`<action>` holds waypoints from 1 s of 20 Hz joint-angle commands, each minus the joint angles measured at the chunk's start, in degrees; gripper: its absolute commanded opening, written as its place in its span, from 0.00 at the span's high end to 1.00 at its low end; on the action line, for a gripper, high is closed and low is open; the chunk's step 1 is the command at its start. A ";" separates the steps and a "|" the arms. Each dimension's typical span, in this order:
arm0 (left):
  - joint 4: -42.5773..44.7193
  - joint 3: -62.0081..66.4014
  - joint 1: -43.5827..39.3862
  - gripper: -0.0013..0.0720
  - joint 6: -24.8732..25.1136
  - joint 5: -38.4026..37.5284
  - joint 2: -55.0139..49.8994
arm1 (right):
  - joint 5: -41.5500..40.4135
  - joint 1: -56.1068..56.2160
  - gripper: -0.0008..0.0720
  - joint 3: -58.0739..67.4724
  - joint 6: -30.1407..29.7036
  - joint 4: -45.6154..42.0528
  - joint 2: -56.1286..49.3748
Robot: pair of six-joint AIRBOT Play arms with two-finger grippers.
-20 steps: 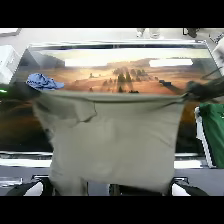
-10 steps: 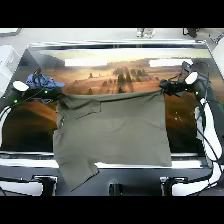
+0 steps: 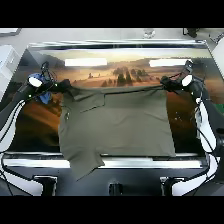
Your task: Fold the clothes and pants, and hang the long-sleeved shirts on hangers.
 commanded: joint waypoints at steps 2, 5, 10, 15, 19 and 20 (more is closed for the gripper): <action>-0.46 1.49 -0.44 0.95 -0.96 -1.86 -1.62 | 5.22 -2.60 0.94 0.68 2.12 -0.96 -0.68; -0.46 1.84 0.50 0.95 -2.60 -11.10 -1.99 | 13.44 -2.84 0.94 0.72 1.55 -0.79 -0.76; 9.51 2.67 3.98 0.95 -6.21 -32.30 4.63 | 34.71 -5.88 0.94 1.09 -4.63 -2.56 3.72; 13.77 -4.66 1.90 0.95 -10.16 -41.72 4.63 | 42.25 -5.88 0.94 -2.36 -5.88 -8.68 2.56; 13.75 -8.07 1.60 0.95 -12.15 -41.70 3.28 | 43.87 -5.86 0.94 -3.15 -7.39 -7.78 1.03; 13.75 -8.33 1.60 0.95 -12.13 -41.70 2.99 | 44.61 -5.86 0.94 -3.15 -7.37 -7.72 0.59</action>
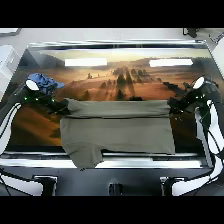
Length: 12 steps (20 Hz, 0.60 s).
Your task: Fold the clothes and pants, and hang the long-sleeved shirts on hangers.
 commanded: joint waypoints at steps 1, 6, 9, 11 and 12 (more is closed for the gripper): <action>0.70 -2.08 -0.20 0.95 -1.27 -1.99 -0.87 | 3.50 -0.02 0.94 -0.48 -0.98 -0.24 -1.20; 0.70 -2.08 -0.20 0.95 -1.25 -1.97 -2.19 | 4.70 -0.02 0.94 -0.55 -0.94 1.75 -2.01; 0.52 -0.17 0.85 0.70 -1.01 -2.38 -1.51 | 7.30 -0.48 0.67 1.33 -0.85 1.70 -1.46; 0.59 3.91 3.32 0.22 -0.81 -5.11 -0.09 | 11.61 -2.19 0.24 5.11 -3.02 1.86 0.55; 0.68 5.66 4.87 0.22 0.33 -6.95 1.03 | 14.45 -4.11 0.19 6.75 -3.52 1.73 1.90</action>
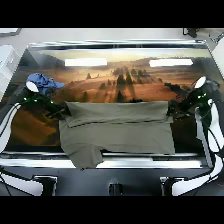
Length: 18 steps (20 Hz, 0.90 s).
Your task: Fold the clothes and pants, and hang the long-sleeved shirts on hangers.
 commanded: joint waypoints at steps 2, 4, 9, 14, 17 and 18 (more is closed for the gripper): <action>1.95 3.50 5.64 0.27 1.88 -5.88 5.27 | 10.97 -7.43 0.16 2.60 -0.96 0.22 5.14; 4.92 -4.11 7.26 0.27 4.79 -6.25 10.51 | 11.13 -11.65 0.16 -4.52 -1.07 0.13 9.77; 0.81 -43.23 7.78 0.27 10.95 4.48 28.13 | 0.90 -13.84 0.16 -27.67 -4.76 -0.26 20.98; -8.04 -56.26 5.05 0.32 13.88 9.25 34.84 | 1.51 -13.84 0.23 -30.58 -5.11 -0.24 21.24; -10.78 -57.48 1.03 0.32 13.18 14.05 33.57 | 2.40 -13.84 0.23 -30.58 -5.14 -0.24 21.24; -11.47 -57.48 -0.33 0.32 13.00 15.43 32.74 | 2.62 -13.84 0.23 -30.58 -5.14 -0.24 21.24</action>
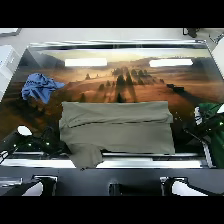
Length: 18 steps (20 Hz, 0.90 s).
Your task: Fold the clothes and pants, and hang the long-sleeved shirts on hangers.
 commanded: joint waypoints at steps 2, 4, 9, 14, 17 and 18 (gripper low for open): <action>-3.56 -2.69 -5.55 0.40 -1.90 7.76 -2.05 | 0.72 -0.07 0.23 -0.68 -0.24 -0.04 0.26; -3.50 -2.69 -7.30 0.64 -3.19 8.74 -2.97 | 0.76 -0.07 0.23 -0.68 -0.24 -0.04 0.26; -1.70 -2.51 -7.26 0.95 -2.05 7.10 -1.33 | -0.52 -0.07 0.23 -4.66 -0.50 -0.17 0.26; -0.66 -2.45 -7.26 0.95 -2.03 6.05 -0.79 | -7.65 -0.07 0.21 -11.76 -2.21 1.38 0.24; -0.63 -2.34 -7.26 0.95 -1.88 6.10 -0.52 | -10.75 -0.07 0.21 -14.71 -3.28 4.37 0.04; -0.63 -2.34 -7.26 0.95 -1.88 6.08 -0.50 | -11.50 -0.07 0.21 -15.39 -3.56 5.75 -0.26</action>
